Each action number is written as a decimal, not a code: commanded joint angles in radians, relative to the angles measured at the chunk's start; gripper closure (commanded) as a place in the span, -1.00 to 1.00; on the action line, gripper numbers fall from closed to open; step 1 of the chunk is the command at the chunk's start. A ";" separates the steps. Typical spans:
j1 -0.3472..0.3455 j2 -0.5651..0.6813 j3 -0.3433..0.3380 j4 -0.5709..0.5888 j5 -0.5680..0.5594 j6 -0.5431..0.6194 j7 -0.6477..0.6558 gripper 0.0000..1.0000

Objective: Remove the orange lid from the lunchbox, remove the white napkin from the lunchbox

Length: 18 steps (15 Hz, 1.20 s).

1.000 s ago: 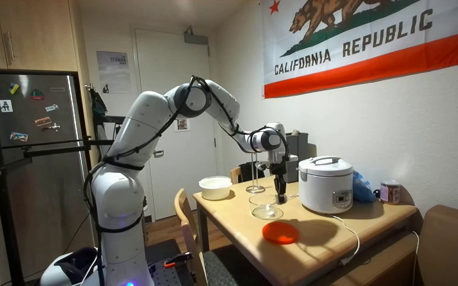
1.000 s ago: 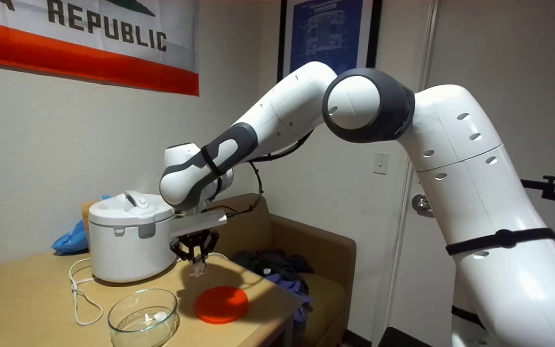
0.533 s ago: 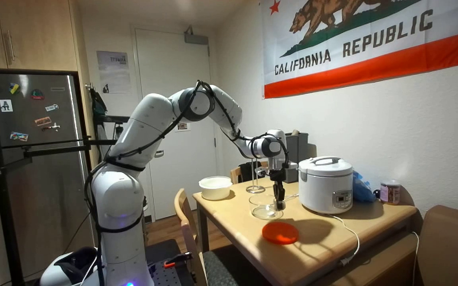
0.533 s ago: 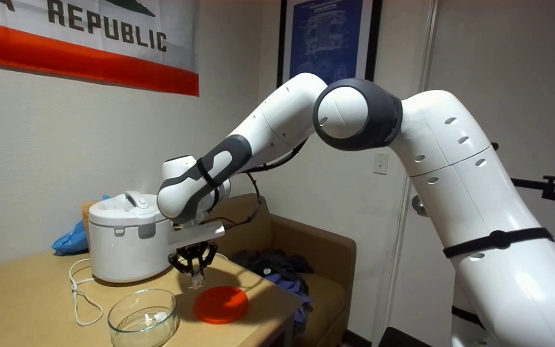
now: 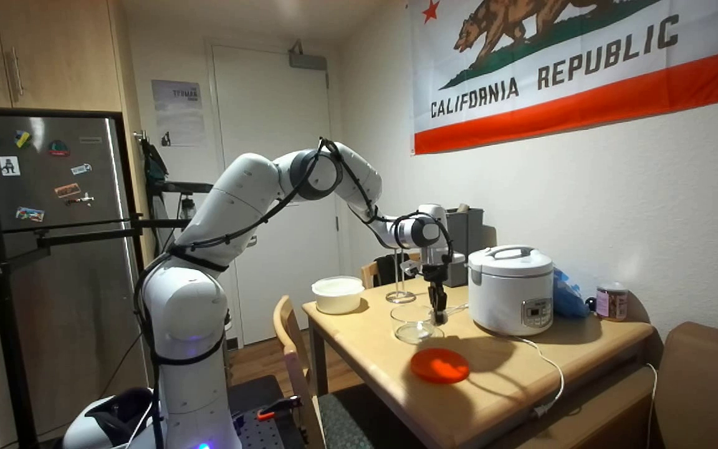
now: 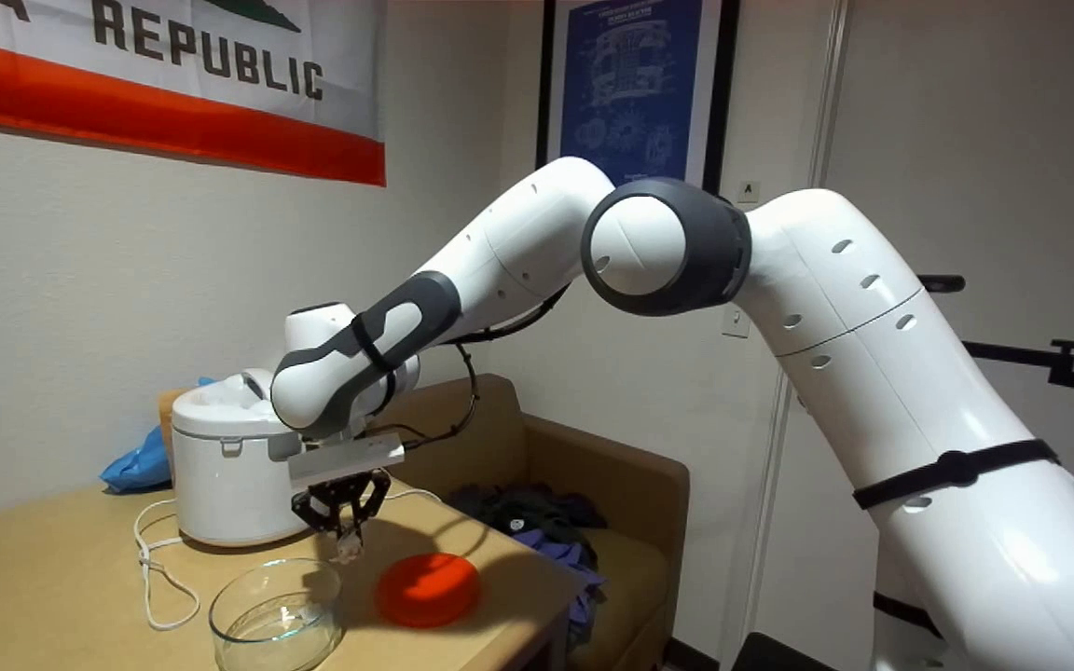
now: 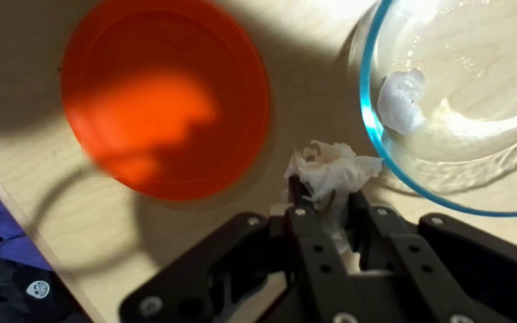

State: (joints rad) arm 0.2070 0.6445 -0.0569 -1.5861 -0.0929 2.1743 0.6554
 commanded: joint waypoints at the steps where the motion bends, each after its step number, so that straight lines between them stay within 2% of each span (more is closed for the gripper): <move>1: 0.007 0.046 -0.007 0.090 0.005 -0.032 0.014 0.41; 2: 0.006 0.053 -0.009 0.101 0.005 -0.032 0.013 0.33; 3: 0.006 0.059 -0.013 0.109 0.003 -0.031 0.014 0.70; 5: 0.005 0.072 -0.020 0.123 0.002 -0.032 0.016 0.62; 6: 0.004 0.077 -0.023 0.127 0.002 -0.032 0.017 0.75; 9: 0.005 0.087 -0.033 0.133 0.000 -0.031 0.023 0.73; 10: 0.005 0.088 -0.036 0.130 -0.001 -0.031 0.025 0.54; 11: 0.006 0.086 -0.040 0.123 -0.004 -0.033 0.030 0.06; 13: 0.012 0.078 -0.051 0.106 -0.016 -0.035 0.042 -0.02; 18: 0.027 0.024 -0.071 0.027 -0.051 -0.019 0.064 -0.76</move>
State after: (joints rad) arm 0.2110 0.7273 -0.1077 -1.4912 -0.1154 2.1659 0.6787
